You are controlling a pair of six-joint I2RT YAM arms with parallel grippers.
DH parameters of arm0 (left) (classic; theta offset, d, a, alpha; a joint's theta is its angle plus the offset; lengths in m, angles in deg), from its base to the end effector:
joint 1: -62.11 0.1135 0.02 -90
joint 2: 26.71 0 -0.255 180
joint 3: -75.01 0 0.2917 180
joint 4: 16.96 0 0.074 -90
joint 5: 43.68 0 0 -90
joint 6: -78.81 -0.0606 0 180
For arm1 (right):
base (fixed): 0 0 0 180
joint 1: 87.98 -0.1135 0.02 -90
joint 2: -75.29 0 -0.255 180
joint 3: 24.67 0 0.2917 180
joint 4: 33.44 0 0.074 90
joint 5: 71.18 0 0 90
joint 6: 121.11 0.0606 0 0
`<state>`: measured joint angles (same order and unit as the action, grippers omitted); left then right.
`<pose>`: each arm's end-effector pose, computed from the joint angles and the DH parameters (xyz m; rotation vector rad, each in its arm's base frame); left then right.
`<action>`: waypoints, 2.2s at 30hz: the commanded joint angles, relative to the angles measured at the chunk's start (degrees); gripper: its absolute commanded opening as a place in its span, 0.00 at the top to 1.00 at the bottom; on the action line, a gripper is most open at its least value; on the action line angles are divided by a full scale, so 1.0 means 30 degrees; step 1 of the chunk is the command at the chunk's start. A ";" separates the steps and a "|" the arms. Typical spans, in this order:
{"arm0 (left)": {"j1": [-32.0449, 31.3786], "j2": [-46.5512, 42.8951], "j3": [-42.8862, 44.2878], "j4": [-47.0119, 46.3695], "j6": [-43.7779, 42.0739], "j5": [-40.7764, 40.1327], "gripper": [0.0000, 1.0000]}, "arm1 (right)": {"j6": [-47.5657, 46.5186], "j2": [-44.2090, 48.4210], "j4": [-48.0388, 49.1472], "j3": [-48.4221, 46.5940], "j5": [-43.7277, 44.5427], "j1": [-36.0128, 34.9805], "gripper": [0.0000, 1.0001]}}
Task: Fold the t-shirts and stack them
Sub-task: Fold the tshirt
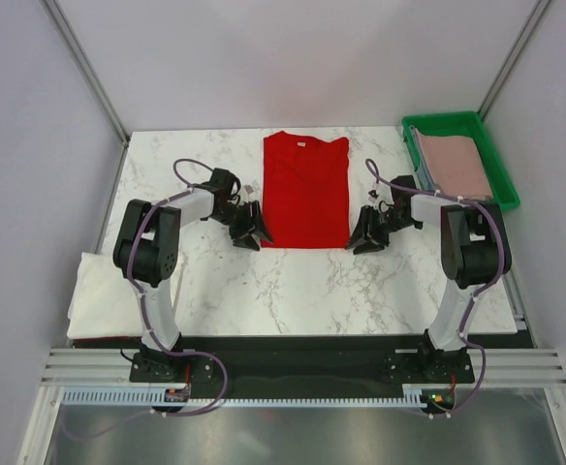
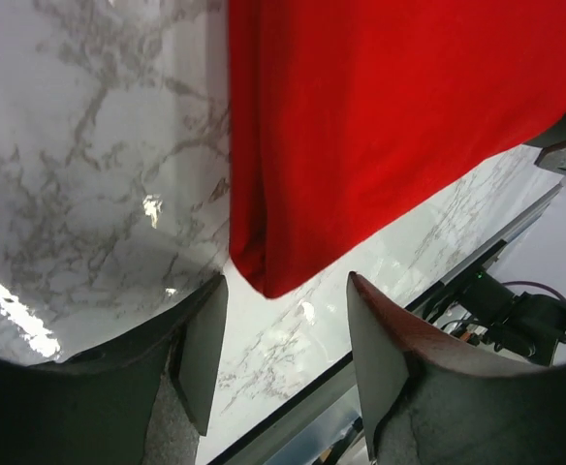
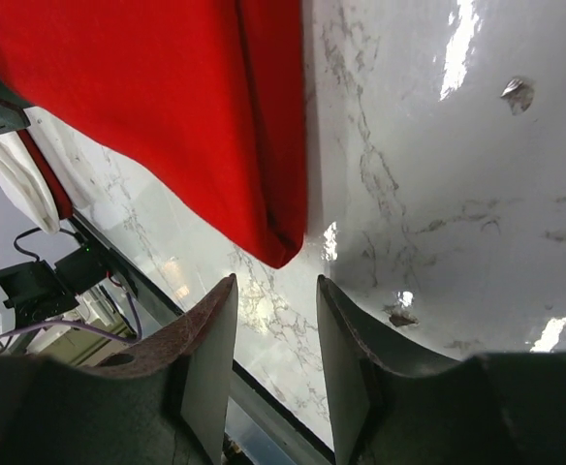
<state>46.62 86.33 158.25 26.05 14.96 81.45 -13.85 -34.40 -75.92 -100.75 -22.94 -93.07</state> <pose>0.3853 -0.1430 0.0851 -0.1318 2.9118 -1.0178 0.3724 0.0737 0.0764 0.1695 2.8355 1.1290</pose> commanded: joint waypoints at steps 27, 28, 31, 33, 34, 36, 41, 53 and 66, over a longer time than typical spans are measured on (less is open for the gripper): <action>0.0035 -0.0087 0.0409 -0.0300 0.0483 -0.0023 0.98 | 0.1660 -0.1205 0.2820 -0.0778 -0.1782 -0.0005 1.00; 0.0006 -0.0351 0.0292 -0.0271 0.0308 -0.0022 0.98 | 0.1718 -0.0911 0.2850 -0.0428 -0.1958 -0.0034 1.00; -0.0024 -0.1756 -0.0177 -0.0096 0.0103 -0.0022 0.98 | 0.1981 0.0494 0.2762 0.0537 -0.2544 -0.0005 1.00; -0.0053 -0.2836 -0.0615 0.0021 -0.0074 -0.0197 0.98 | 0.2128 0.1779 0.2704 0.1154 -0.2896 0.0082 1.00; -0.0024 -0.3192 -0.0965 0.0167 -0.0249 -0.0198 0.98 | 0.2245 0.2658 0.2646 0.1825 -0.3071 0.0083 1.00; -0.0053 -0.4214 -0.1346 0.0227 -0.0309 -0.0169 0.98 | 0.2392 0.3624 0.2587 0.2850 -0.3218 0.0112 1.00; -0.0112 -0.6151 -0.2577 0.0315 -0.0485 -0.0052 0.98 | 0.3268 0.6500 0.2411 0.4934 -0.3453 0.0171 1.00; -0.0317 -0.9290 -0.3696 0.0110 -0.0777 -0.0051 0.98 | 0.3390 1.1719 0.1707 0.6695 -0.2871 0.0229 1.00; -0.0171 -0.1678 0.6729 0.0226 -0.3236 -0.2156 0.98 | 0.1457 0.3845 0.3202 -0.2664 -0.1580 0.1635 1.00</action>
<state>45.51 78.68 170.62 27.67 10.06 78.98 -6.58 -18.27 -68.91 -99.70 -29.12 -88.91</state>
